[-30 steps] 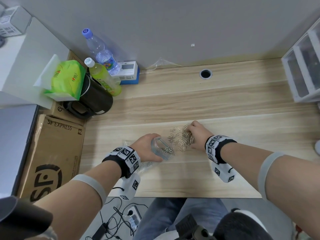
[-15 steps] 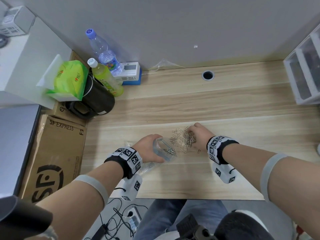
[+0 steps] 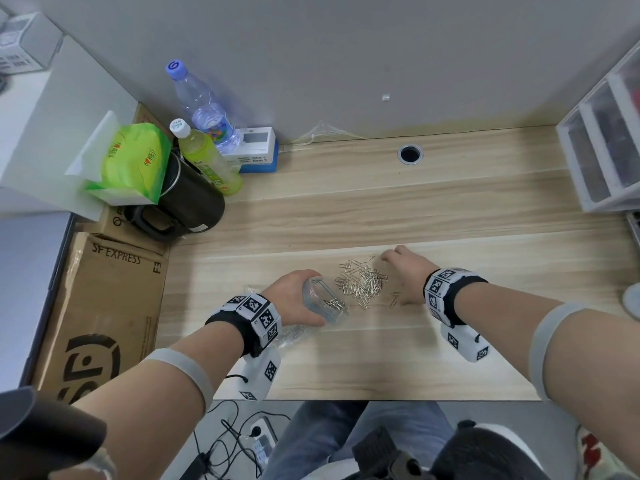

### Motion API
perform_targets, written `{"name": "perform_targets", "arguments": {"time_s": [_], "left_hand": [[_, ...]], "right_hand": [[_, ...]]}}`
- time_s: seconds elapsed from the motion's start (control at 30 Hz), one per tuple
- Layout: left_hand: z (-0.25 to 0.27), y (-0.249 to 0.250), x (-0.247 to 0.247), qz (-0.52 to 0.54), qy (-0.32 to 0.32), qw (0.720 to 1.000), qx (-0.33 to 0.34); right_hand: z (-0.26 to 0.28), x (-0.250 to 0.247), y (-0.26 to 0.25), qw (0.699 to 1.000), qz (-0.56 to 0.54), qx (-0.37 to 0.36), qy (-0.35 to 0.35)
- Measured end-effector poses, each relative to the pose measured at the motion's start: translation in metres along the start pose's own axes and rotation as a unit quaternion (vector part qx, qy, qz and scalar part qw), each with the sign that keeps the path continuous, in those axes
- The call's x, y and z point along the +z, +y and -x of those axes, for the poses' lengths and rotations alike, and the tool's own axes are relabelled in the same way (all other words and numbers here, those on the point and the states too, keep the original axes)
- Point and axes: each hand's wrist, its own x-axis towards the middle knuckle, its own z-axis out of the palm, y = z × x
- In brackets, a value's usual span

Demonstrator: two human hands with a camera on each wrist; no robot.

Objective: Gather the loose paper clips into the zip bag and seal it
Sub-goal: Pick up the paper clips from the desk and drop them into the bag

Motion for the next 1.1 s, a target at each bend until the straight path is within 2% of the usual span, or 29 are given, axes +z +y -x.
{"name": "perform_targets", "arguments": {"time_s": [0.33,0.4,0.53,0.7,0.93,1.1], "left_hand": [[0.002,0.001,-0.001,0.003,0.005,1.000,0.008],[0.002,0.002,-0.001,-0.003,0.008,1.000,0.011],[0.003,0.003,-0.001,-0.002,0.006,1.000,0.008],[0.004,0.002,0.001,0.011,0.012,1.000,0.011],[0.005,0.001,0.002,0.017,0.014,1.000,0.012],[0.005,0.004,0.000,0.018,0.010,1.000,0.014]], "right_hand": [[-0.005,0.002,-0.014,0.992,-0.108,-0.020,0.065],[-0.004,-0.001,-0.011,0.992,-0.098,-0.014,0.072],[-0.001,-0.004,-0.008,0.998,-0.062,0.007,0.020],[-0.005,0.005,-0.016,0.998,-0.055,0.006,0.013],[-0.014,0.005,-0.026,0.991,-0.116,0.010,0.060],[-0.006,0.001,-0.024,0.994,-0.044,-0.004,0.105]]}}
